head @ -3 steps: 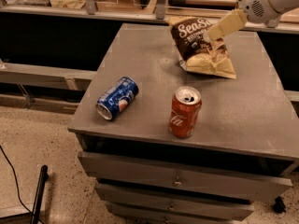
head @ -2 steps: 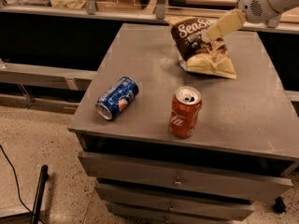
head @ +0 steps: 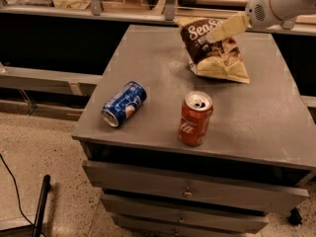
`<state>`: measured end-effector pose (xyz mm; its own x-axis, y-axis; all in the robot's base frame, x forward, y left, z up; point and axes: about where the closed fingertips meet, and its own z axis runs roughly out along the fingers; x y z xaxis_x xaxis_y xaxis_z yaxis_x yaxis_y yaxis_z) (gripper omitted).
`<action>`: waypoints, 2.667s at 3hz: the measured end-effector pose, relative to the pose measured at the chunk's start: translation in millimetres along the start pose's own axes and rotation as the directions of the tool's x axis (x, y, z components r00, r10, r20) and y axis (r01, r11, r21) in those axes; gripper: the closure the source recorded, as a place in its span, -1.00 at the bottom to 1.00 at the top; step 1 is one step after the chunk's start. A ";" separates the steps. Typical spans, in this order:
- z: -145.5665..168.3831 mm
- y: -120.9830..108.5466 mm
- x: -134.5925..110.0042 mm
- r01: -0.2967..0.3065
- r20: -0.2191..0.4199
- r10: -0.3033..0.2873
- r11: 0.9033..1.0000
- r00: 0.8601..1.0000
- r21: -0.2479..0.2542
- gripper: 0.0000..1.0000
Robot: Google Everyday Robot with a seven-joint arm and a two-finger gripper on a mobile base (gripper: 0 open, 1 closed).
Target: Move brown chip bag near coke can
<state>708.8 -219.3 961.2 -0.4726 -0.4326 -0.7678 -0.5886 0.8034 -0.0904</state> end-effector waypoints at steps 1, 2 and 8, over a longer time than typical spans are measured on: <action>17.5 -1.7 4.3 -0.055 -0.008 0.055 0.998 0.998 0.025 -1.00; 34.9 2.4 10.1 -0.082 -0.021 0.083 0.996 0.996 0.045 -1.00; 73.6 3.0 51.2 -0.145 -0.093 0.150 0.988 0.984 0.055 1.00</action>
Offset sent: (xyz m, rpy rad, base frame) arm 0.0221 0.0172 -0.0464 0.0167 0.0431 -0.1352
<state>731.1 -208.9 875.0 -0.6141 -0.3434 -0.7106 -0.4767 0.8790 -0.0128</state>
